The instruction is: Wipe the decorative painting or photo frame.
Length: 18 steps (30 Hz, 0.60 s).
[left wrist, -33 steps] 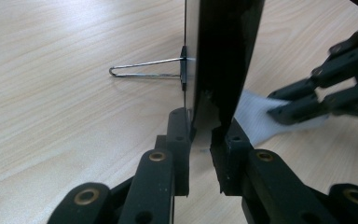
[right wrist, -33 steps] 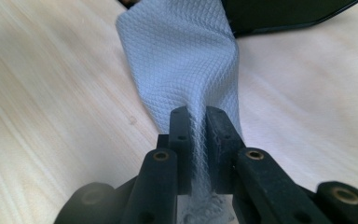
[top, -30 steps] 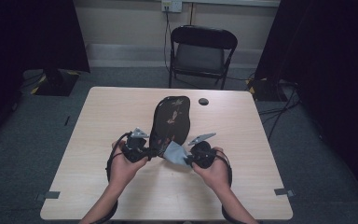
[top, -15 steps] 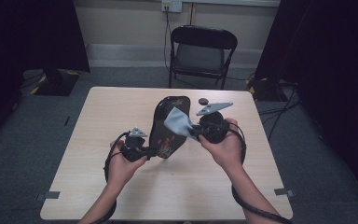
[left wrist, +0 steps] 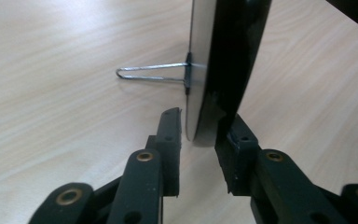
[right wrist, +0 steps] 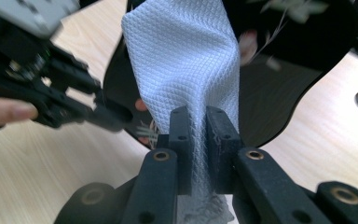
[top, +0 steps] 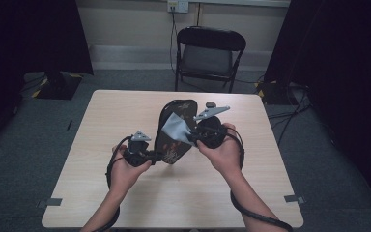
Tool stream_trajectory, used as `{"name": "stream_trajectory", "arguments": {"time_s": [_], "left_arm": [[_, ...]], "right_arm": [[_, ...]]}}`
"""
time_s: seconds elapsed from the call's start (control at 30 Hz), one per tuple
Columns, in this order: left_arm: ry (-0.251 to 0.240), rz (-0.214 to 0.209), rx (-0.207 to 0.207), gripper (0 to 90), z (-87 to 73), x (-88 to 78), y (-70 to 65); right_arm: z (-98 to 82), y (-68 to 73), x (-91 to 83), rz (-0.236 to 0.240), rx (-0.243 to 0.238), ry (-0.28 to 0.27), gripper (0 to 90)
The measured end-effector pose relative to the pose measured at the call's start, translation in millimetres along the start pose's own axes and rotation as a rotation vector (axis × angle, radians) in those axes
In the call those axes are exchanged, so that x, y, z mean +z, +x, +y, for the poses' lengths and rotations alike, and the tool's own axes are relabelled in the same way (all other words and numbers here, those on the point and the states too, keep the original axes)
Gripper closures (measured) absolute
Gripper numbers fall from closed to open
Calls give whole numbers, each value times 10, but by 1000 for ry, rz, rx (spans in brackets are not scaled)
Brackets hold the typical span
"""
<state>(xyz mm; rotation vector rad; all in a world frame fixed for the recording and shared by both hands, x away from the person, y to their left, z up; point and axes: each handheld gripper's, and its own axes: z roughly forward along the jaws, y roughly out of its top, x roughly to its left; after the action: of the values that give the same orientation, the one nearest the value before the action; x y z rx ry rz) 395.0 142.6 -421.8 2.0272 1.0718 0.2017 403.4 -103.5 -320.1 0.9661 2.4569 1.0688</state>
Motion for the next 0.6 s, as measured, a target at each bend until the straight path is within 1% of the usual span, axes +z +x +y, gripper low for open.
{"name": "stream_trajectory", "arguments": {"time_s": [0.03,0.07,0.1,0.13,0.17,0.2,0.23,0.27,0.3,0.33,0.4,0.43,0.47,0.53,0.57,0.6], "left_arm": [[13,-13,-6,716,6,-9,5],[-2,4,-2,715,3,-9,-1],[-2,4,-2,714,3,-9,-1],[15,-9,-14,724,9,-11,2],[15,-9,-14,723,9,-11,2],[5,-8,-10,723,8,-11,-2],[12,-14,-13,739,11,-12,0],[14,-25,-23,741,11,-12,-4],[14,-25,-23,745,11,-12,-4],[18,-27,-21,752,11,-15,-2],[19,-34,-15,760,11,-23,2],[19,-34,-15,760,11,-23,2],[14,-42,-12,760,9,-22,5],[13,-48,-18,759,7,-22,8],[13,-48,-18,759,7,-22,8],[12,-50,-12,760,9,-23,9]], "right_arm": [[-20,2,26,1,3,6,824],[-53,2,65,5,6,13,824],[-53,2,65,5,6,13,824],[-108,5,122,8,8,26,824],[-108,5,122,8,8,26,824],[-137,13,149,4,8,32,824],[-199,27,208,7,8,46,824],[-235,32,238,8,9,53,824],[-235,32,238,8,9,53,824],[-316,37,301,14,17,66,824],[-404,38,368,20,28,80,823],[-404,38,368,20,28,80,823],[-505,36,443,23,37,99,823],[-588,33,502,27,45,114,824],[-588,33,502,27,45,114,824],[-682,32,572,32,55,135,823]]}}
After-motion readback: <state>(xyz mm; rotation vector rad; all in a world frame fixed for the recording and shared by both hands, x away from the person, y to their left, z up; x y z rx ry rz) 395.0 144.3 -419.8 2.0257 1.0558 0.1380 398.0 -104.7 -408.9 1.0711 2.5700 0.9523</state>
